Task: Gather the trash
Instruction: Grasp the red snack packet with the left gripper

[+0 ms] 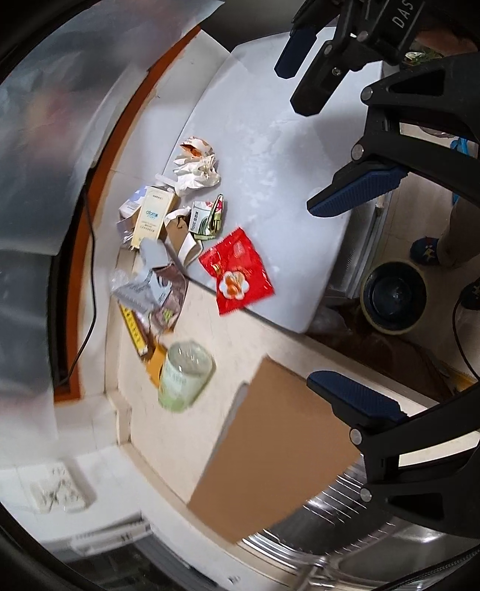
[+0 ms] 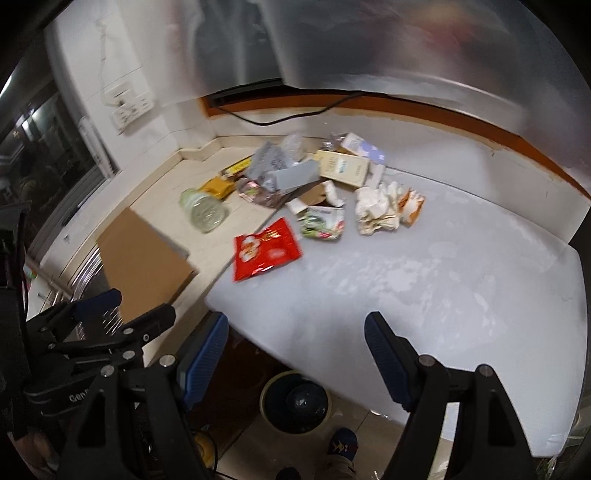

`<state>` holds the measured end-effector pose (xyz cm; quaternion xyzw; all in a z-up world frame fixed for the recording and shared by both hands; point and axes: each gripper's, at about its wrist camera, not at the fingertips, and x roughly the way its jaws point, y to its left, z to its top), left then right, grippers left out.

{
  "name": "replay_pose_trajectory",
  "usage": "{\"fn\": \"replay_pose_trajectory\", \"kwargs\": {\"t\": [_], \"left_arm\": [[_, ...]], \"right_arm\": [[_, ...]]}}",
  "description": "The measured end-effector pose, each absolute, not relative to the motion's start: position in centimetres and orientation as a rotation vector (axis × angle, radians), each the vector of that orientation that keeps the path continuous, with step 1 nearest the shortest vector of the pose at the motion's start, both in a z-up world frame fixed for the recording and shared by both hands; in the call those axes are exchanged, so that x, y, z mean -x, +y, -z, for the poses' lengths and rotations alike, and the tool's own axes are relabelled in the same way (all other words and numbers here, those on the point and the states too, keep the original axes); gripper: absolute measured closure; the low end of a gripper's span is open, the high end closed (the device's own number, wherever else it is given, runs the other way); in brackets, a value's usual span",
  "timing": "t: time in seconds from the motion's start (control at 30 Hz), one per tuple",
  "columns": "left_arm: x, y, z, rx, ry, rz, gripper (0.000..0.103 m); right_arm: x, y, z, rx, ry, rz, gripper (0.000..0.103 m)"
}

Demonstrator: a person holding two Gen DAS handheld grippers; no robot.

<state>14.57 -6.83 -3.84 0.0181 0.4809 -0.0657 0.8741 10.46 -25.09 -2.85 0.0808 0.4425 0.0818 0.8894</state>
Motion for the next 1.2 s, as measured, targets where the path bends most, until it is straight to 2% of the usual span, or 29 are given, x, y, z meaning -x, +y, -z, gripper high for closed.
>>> {"fn": "replay_pose_trajectory", "kwargs": {"t": [0.13,0.3,0.7,1.07,1.2], "left_arm": [[-18.0,-8.0,5.2,-0.022,1.046,0.178,0.019],[-22.4,-8.8,7.6,-0.025,1.1,0.193,0.019],[-28.2,-12.0,11.3,-0.314,1.152,0.347,0.019],[-32.3,-13.3,14.9,-0.358,1.263,0.403,0.02],[-32.6,-13.2,15.3,-0.341,1.271,0.4,0.03]], "right_arm": [[-13.1,-26.8,4.2,-0.172,0.949,-0.16,0.026],[-15.8,-28.3,5.8,-0.197,0.995,-0.179,0.035],[-21.7,-29.1,7.9,-0.208,1.046,-0.251,0.035],[-25.8,-29.0,10.4,-0.249,1.106,-0.279,0.036],[-26.2,-28.9,10.9,-0.245,1.118,-0.294,0.036]]}}
